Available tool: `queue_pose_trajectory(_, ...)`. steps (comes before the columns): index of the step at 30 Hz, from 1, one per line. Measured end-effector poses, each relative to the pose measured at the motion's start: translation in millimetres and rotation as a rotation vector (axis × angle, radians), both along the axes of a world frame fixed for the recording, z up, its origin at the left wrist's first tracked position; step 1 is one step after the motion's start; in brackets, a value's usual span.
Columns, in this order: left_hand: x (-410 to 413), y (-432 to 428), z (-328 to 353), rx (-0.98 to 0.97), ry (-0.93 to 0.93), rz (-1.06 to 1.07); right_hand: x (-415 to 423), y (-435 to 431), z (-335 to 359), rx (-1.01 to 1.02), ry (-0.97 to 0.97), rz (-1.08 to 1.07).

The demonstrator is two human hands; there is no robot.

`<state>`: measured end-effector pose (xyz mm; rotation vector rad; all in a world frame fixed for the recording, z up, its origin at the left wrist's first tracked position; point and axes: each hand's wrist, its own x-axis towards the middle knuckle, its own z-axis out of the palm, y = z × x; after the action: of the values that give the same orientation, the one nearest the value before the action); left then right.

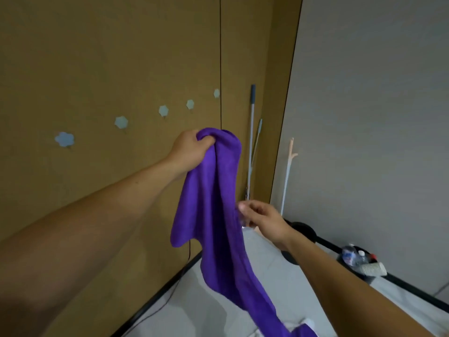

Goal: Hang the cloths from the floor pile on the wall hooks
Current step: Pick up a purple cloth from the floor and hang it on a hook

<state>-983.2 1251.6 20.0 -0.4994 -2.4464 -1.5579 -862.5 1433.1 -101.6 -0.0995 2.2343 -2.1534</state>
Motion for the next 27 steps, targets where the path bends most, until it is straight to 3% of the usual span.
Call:
queue_pose_trajectory(6,18,-7,24,0.106,-0.047,-0.026,7,-39,10,0.105,-0.027,0.172)
queue_pose_trajectory(11,29,-15,45,0.124,-0.069,-0.051,-2,-71,5,0.163,0.058,0.039)
queue_pose_trajectory(16,16,-49,61,-0.108,0.166,0.179,-3,-67,14,-0.124,-0.096,0.071)
queue_pose_trajectory(18,9,-62,55,-0.179,0.168,0.195,-6,-66,26,-0.244,-0.118,0.026)
queue_pose_trajectory(21,6,-67,28,-0.227,-0.052,0.045,-16,-68,50,-0.372,-0.086,-0.139)
queue_pose_trajectory(25,14,-67,-9,-0.582,-0.215,0.183,-31,-64,69,-0.314,-0.112,-0.328)
queue_pose_trajectory(27,25,-67,-19,-0.579,-0.535,-0.033,-37,-63,72,-0.302,-0.141,-0.379)
